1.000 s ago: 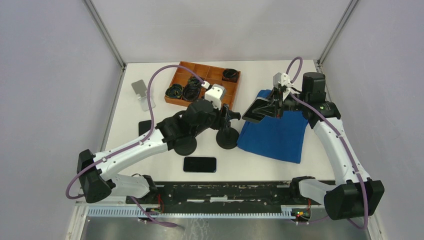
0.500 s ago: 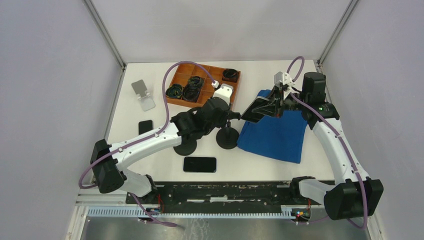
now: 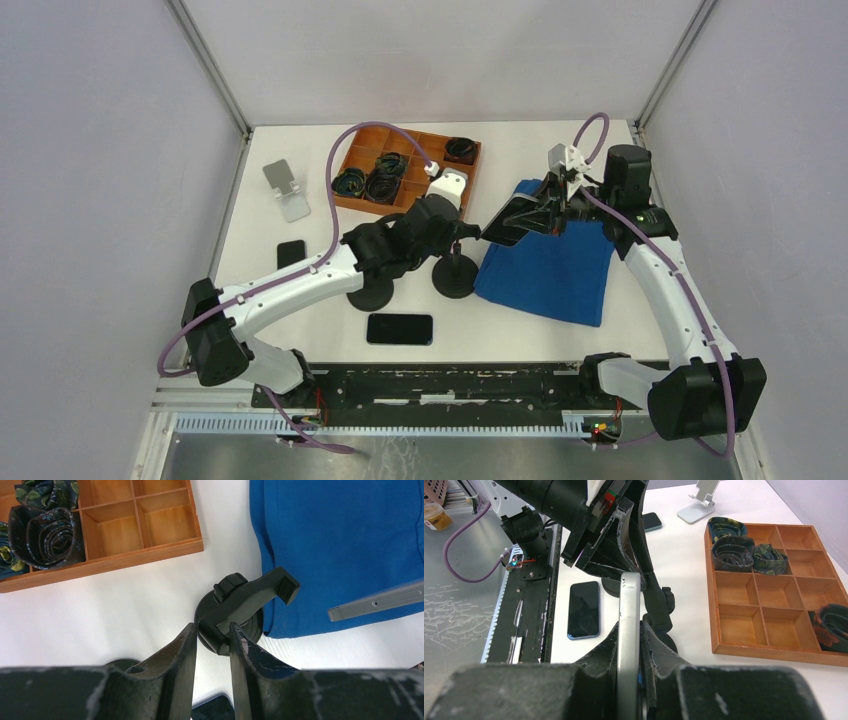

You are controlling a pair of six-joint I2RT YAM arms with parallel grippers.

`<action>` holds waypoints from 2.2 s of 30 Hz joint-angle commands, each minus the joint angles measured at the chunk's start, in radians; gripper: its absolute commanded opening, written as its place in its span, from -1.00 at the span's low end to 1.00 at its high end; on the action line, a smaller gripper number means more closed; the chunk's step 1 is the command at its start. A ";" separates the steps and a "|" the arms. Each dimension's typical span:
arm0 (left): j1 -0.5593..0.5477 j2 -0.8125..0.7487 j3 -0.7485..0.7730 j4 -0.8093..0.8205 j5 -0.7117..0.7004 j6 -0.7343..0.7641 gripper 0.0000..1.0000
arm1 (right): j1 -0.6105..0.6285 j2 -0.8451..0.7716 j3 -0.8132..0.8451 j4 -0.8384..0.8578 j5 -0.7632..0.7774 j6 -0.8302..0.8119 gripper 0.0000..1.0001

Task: Place the phone on the phone stand
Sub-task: Install the phone on the phone stand.

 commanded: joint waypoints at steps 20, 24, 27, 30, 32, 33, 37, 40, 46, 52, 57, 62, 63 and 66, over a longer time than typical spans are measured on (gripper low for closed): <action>-0.011 -0.013 0.038 -0.003 0.001 0.036 -0.96 | -0.005 -0.027 -0.002 0.046 -0.056 0.016 -1.00; -0.011 -0.045 -0.012 0.086 0.085 0.100 -0.96 | 0.026 -0.034 0.017 0.052 -0.085 0.055 -1.00; -0.011 -0.074 -0.054 0.158 0.152 0.147 -0.96 | 0.085 -0.042 0.025 0.058 -0.083 0.070 -1.00; -0.011 -0.089 -0.075 0.196 0.191 0.170 -0.96 | 0.161 -0.050 0.021 0.081 -0.065 0.092 -1.00; -0.011 -0.095 -0.085 0.214 0.215 0.180 -0.96 | 0.200 -0.052 0.014 0.092 -0.052 0.096 -1.00; -0.011 -0.098 -0.088 0.222 0.229 0.183 -0.96 | 0.222 -0.050 0.006 0.105 -0.046 0.103 -1.00; -0.011 -0.104 -0.101 0.250 0.268 0.196 -0.96 | 0.278 -0.031 -0.020 0.153 -0.031 0.122 -1.00; -0.011 -0.112 -0.112 0.269 0.287 0.197 -0.96 | 0.292 -0.012 -0.028 0.168 -0.034 0.110 -1.00; -0.011 -0.143 -0.139 0.300 0.320 0.207 -0.96 | 0.297 0.024 -0.046 0.171 -0.062 0.051 -1.00; -0.011 -0.159 -0.162 0.328 0.357 0.210 -0.96 | 0.322 0.046 -0.078 0.174 -0.061 -0.011 -1.00; -0.011 -0.145 -0.162 0.340 0.367 0.201 -0.96 | 0.349 0.054 -0.081 0.178 -0.056 -0.037 -1.00; -0.011 -0.145 -0.167 0.348 0.378 0.194 -0.96 | 0.351 0.059 -0.090 0.178 -0.054 -0.070 -1.00; -0.011 -0.146 -0.169 0.350 0.383 0.194 -0.96 | 0.350 0.061 -0.093 0.178 -0.052 -0.080 -1.00; -0.011 -0.155 -0.178 0.356 0.400 0.194 -0.96 | 0.351 0.069 -0.099 0.177 -0.051 -0.103 -1.00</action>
